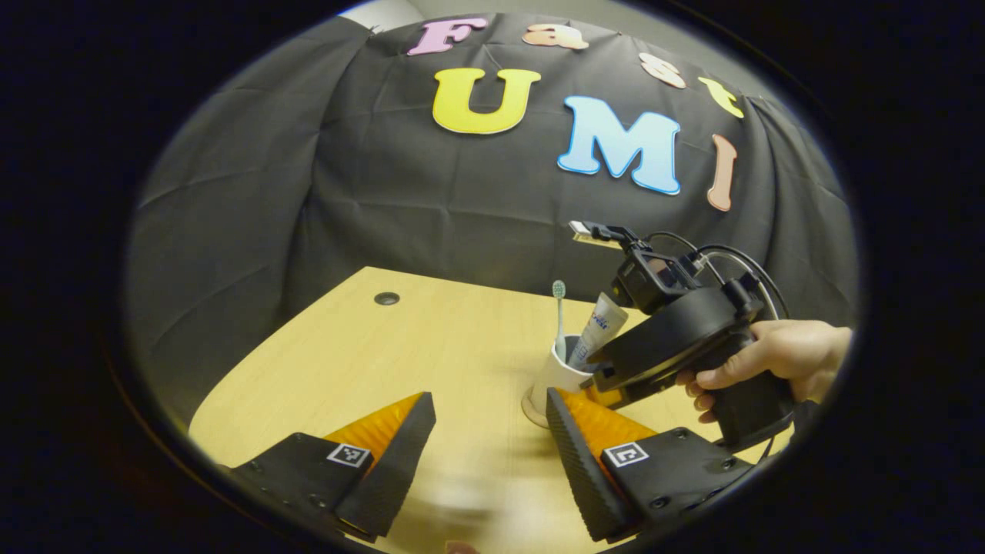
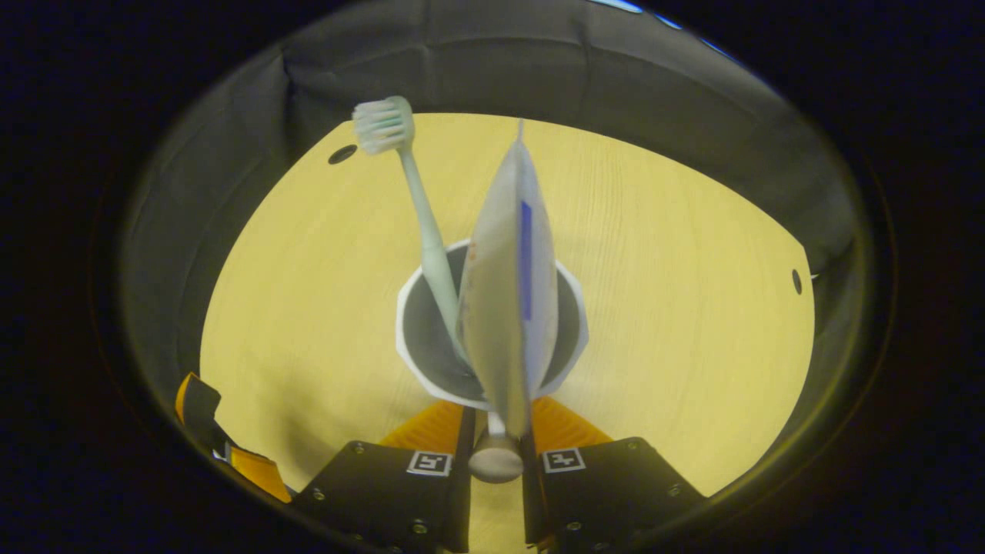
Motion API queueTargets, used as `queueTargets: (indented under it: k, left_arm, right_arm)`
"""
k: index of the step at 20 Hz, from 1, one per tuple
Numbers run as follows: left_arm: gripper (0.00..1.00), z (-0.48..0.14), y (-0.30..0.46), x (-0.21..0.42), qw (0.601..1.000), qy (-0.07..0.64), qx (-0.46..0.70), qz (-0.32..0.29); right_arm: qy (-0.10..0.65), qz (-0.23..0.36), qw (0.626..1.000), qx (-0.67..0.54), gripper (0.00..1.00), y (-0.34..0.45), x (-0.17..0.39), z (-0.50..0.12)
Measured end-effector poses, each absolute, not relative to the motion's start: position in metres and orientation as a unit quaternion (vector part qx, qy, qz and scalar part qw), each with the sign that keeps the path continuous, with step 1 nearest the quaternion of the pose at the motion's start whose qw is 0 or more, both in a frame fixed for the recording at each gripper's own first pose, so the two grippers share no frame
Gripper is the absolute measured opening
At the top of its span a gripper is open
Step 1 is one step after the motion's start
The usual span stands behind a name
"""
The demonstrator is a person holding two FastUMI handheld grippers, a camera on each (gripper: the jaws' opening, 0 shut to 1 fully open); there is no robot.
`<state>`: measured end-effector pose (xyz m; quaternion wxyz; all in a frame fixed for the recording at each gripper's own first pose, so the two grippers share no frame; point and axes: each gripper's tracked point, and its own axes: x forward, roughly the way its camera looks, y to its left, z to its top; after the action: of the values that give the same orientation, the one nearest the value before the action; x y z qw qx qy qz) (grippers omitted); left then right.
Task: Put the toothbrush and toothpaste on the desktop into the cup, then pick up the cup and place it on the coaster on the desktop.
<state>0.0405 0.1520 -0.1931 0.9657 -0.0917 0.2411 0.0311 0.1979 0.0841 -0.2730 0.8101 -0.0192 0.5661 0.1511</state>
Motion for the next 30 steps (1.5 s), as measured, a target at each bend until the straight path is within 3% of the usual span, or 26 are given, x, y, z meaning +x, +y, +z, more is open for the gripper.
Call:
queueTargets:
  k: [2,3,4,5,6,9,10,13,14,23,30]
  left_arm:
    - [0.89,-0.191,0.150,0.043,0.966,0.241,-0.091,0.029]
    - [0.94,-0.191,0.149,0.043,0.966,0.241,-0.090,0.029]
    - [0.94,-0.190,0.148,0.044,0.966,0.240,-0.090,0.028]
    - [0.94,-0.189,0.147,0.047,0.966,0.240,-0.089,0.028]
    - [0.94,-0.188,0.145,0.049,0.967,0.239,-0.088,0.028]
    - [0.94,-0.183,0.140,0.054,0.968,0.235,-0.086,0.024]
    - [0.94,-0.181,0.137,0.057,0.969,0.233,-0.083,0.023]
    - [0.94,-0.175,0.128,0.065,0.971,0.228,-0.076,0.017]
    - [0.94,-0.172,0.124,0.067,0.971,0.226,-0.074,0.014]
    - [0.94,-0.140,0.076,0.074,0.977,0.199,-0.069,-0.008]
    - [0.94,-0.099,0.046,0.076,0.986,0.159,-0.056,-0.003]
  right_arm:
    - [0.563,0.152,0.812,-0.017,0.29,0.083,0.198,-0.270]
    - [0.560,0.156,0.814,-0.013,0.30,0.083,0.198,-0.267]
    - [0.558,0.156,0.815,-0.012,0.38,0.080,0.199,-0.263]
    - [0.551,0.161,0.818,-0.007,0.39,0.080,0.199,-0.257]
    - [0.548,0.162,0.821,-0.004,0.48,0.077,0.202,-0.253]
    - [0.531,0.173,0.829,0.018,0.53,0.073,0.199,-0.236]
    - [0.528,0.174,0.831,0.022,0.63,0.069,0.198,-0.231]
    - [0.513,0.179,0.839,0.042,0.66,0.056,0.188,-0.214]
    - [0.509,0.178,0.841,0.051,0.73,0.050,0.184,-0.208]
    - [0.440,0.120,0.885,0.086,0.74,-0.036,0.152,-0.170]
    - [0.346,0.071,0.932,0.079,0.73,-0.096,0.143,-0.146]
